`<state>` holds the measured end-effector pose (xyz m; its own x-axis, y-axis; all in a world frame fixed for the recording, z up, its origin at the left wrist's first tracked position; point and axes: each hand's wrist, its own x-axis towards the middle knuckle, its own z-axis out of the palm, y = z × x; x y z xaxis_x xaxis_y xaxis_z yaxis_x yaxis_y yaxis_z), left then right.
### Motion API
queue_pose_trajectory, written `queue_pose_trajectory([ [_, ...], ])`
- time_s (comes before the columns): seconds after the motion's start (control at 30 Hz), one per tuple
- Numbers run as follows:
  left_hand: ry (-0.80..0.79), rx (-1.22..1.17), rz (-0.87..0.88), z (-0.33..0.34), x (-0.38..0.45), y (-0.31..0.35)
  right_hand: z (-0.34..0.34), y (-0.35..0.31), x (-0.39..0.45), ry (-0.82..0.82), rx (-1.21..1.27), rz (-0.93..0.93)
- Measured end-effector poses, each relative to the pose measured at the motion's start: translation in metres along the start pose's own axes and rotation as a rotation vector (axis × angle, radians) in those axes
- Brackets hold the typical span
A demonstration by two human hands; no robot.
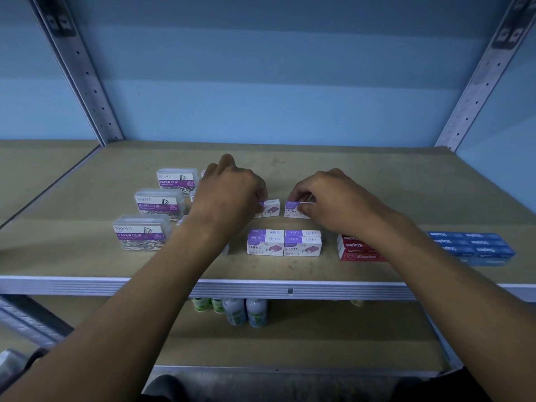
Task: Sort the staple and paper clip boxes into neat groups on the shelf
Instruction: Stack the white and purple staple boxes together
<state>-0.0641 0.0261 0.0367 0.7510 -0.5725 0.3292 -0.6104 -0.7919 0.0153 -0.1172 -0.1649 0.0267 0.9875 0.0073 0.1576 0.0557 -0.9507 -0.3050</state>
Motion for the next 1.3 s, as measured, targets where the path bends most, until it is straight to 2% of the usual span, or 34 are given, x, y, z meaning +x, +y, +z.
queue_pose_trajectory([
  [0.3, 0.039, -0.112, 0.071, -0.009, -0.004, -0.007, -0.012, -0.01, -0.007, 0.016, 0.022, -0.033],
  [0.6, 0.09, -0.108, 0.144, -0.025, -0.019, -0.006, -0.025, -0.022, -0.024, -0.016, 0.025, -0.065],
  [0.87, -0.008, -0.13, 0.133, -0.023, -0.025, -0.001, -0.021, -0.022, -0.029, -0.085, 0.017, -0.053],
  [1.3, -0.082, -0.178, 0.122, -0.013, -0.026, -0.006, -0.014, -0.022, -0.028, -0.134, 0.029, -0.042],
])
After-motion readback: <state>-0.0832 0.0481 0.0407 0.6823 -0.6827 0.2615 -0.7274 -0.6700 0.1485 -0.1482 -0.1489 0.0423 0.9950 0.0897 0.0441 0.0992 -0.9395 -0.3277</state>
